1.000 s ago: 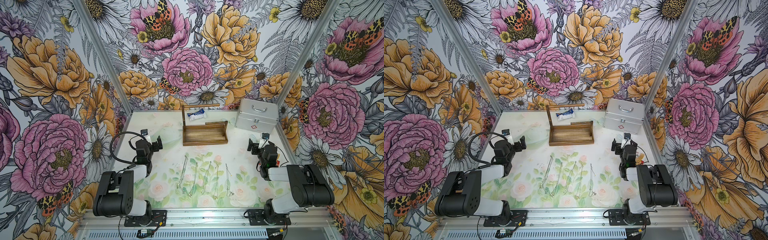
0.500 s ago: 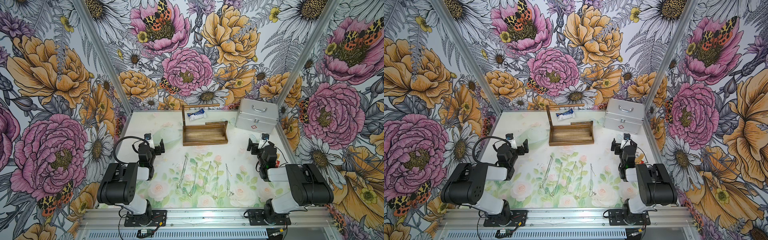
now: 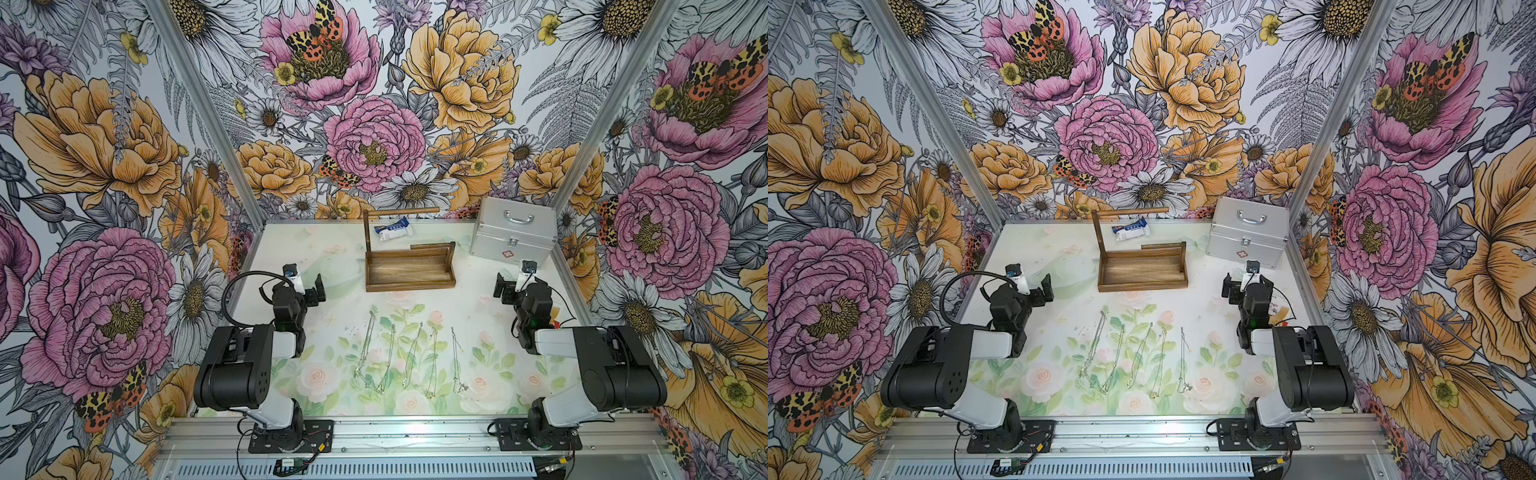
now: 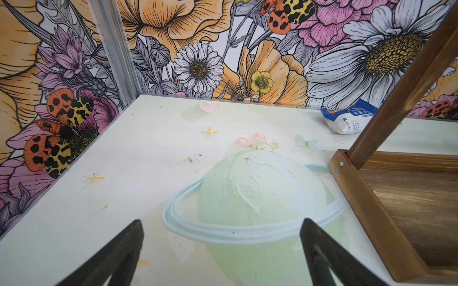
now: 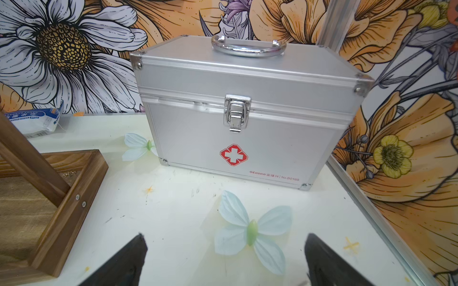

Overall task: Take the necklace off the jewelry display stand
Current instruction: Reset both arms

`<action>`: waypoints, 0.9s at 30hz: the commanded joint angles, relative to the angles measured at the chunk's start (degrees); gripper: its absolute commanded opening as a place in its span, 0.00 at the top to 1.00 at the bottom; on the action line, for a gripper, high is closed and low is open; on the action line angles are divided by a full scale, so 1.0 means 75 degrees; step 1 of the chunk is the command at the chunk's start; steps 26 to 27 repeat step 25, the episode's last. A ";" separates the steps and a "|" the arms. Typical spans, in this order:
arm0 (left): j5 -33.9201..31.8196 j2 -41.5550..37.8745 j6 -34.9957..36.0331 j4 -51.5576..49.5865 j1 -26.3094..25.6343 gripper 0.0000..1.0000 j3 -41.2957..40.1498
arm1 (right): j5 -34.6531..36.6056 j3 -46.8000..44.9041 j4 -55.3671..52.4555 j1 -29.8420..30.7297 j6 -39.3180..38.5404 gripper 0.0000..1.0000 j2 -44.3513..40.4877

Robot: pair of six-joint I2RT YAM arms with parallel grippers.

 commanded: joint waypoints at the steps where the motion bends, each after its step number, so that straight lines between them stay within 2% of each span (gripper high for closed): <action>1: -0.0064 -0.0018 0.0030 0.0096 -0.0047 0.01 0.0075 | 0.0148 0.0016 -0.0053 -0.0029 0.0092 0.00 0.0066; 27: -0.0006 -0.0006 0.0011 0.0070 -0.0013 0.01 0.0090 | 0.0153 0.0016 -0.0036 -0.0025 0.0080 0.00 0.0061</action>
